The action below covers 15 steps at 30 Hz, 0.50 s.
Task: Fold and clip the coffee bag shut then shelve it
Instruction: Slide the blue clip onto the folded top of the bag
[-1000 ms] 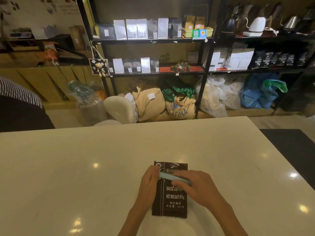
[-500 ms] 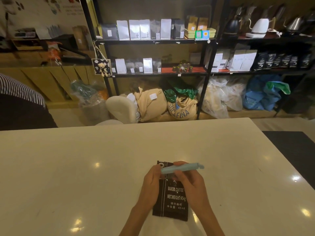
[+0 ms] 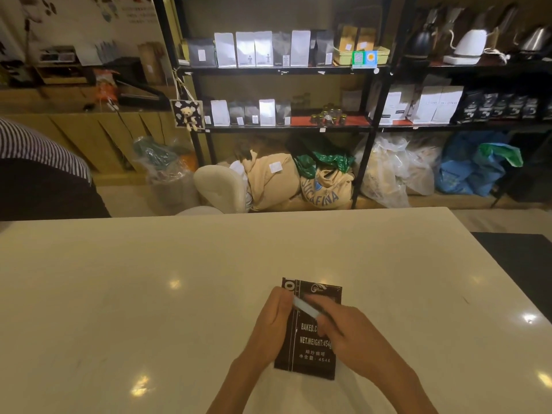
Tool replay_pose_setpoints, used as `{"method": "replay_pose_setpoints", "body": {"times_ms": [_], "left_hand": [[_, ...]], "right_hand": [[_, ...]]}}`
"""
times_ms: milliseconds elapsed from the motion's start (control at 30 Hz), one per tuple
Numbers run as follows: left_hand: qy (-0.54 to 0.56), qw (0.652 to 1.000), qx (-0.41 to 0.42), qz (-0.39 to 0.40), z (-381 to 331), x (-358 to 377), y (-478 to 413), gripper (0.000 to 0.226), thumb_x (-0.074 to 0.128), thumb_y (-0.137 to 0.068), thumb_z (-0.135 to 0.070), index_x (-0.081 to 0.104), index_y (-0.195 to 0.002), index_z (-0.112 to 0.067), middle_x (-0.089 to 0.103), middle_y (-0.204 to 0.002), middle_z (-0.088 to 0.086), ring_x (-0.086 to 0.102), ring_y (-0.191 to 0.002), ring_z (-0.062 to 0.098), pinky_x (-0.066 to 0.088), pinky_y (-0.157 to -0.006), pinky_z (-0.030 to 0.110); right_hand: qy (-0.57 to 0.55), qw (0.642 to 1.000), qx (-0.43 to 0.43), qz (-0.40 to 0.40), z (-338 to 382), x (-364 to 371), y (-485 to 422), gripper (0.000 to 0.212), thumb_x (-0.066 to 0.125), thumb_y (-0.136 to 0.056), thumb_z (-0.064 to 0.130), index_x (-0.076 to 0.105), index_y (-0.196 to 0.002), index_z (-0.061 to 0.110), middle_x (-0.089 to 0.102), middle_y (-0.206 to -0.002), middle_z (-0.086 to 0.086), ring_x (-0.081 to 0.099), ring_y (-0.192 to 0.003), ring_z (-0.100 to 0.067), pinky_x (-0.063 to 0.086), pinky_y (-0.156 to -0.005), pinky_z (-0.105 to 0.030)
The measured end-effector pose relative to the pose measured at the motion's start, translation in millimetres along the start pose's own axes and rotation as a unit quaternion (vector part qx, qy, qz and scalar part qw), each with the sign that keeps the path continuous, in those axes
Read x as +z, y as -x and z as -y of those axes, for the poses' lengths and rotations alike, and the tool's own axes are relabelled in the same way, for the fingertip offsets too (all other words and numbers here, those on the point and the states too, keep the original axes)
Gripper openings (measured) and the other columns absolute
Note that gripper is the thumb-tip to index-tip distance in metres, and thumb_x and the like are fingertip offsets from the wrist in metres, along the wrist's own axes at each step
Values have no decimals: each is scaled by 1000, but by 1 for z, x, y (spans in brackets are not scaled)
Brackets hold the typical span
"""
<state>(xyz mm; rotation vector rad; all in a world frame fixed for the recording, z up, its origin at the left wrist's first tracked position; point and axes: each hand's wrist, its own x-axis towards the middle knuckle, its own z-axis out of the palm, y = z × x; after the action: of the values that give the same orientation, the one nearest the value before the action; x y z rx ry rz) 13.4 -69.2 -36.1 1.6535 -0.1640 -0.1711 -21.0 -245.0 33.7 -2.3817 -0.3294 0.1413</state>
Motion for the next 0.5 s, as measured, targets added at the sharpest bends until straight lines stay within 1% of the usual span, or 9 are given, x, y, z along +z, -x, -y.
{"method": "replay_pose_setpoints", "body": {"times_ms": [67,133,200,267,300,333,367,433,500], "left_hand": [[-10,1000,-2,-11,-3,0,1,43,38,-91,-66,51,-86,-26,58,-72,-19,57,-64,0,50,-61,18],[-17,1000,-4,-18,-3,-3,2,38,38,-94,-63,52,-82,-29,58,-74,-15,57,-66,4,51,-63,22],[-10,999,-24,-25,-3,-4,4,33,39,-97,-56,54,-82,-31,59,-80,-6,61,-70,9,55,-69,29],[-10,999,-41,-31,-3,-7,6,30,40,-97,-55,54,-82,-32,59,-83,-3,62,-72,9,55,-71,31],[-5,998,-47,-29,-4,-7,7,31,41,-96,-56,53,-82,-32,58,-84,-3,61,-73,9,54,-72,31],[-1,998,-53,-27,-6,-8,8,32,42,-96,-57,53,-82,-31,58,-85,-1,60,-75,11,53,-73,34],[10,998,-61,-26,-7,-8,8,33,42,-97,-56,52,-83,-28,58,-86,2,60,-77,15,52,-74,36],[22,998,-62,-26,-8,-10,7,35,43,-100,-49,49,-84,-19,56,-87,7,59,-79,21,51,-75,37],[35,998,-49,-19,-7,-11,7,35,45,-99,-46,47,-82,-16,57,-83,2,58,-77,15,51,-73,28]], "right_hand": [[13,1000,-18,5,3,4,-4,32,47,-100,41,54,-131,37,66,-95,17,62,-82,-2,53,-75,-23],[34,999,-27,-8,1,9,-7,42,57,-92,51,52,-133,41,67,-110,21,63,-90,-1,52,-82,-23],[106,992,-43,-52,-5,11,-7,48,61,-90,51,51,-136,43,64,-122,23,64,-98,-1,48,-82,-14],[142,981,-82,-102,-11,9,-5,44,72,-85,42,63,-127,40,72,-111,20,68,-85,2,38,-68,-1],[137,980,-96,-110,-14,7,-4,43,79,-78,37,69,-120,37,76,-101,17,67,-74,4,35,-62,3],[131,979,-108,-118,-15,7,-3,42,82,-73,34,74,-114,33,78,-94,15,65,-68,6,37,-58,4],[116,978,-118,-128,-15,7,-1,41,80,-71,34,76,-111,31,78,-91,14,62,-68,8,40,-59,4],[59,983,-115,-127,-16,8,0,40,74,-72,33,76,-111,27,78,-93,14,64,-72,8,42,-67,6],[-3,988,-84,-132,-19,11,1,39,72,-74,33,75,-113,27,77,-96,15,67,-76,7,45,-68,3]]}}
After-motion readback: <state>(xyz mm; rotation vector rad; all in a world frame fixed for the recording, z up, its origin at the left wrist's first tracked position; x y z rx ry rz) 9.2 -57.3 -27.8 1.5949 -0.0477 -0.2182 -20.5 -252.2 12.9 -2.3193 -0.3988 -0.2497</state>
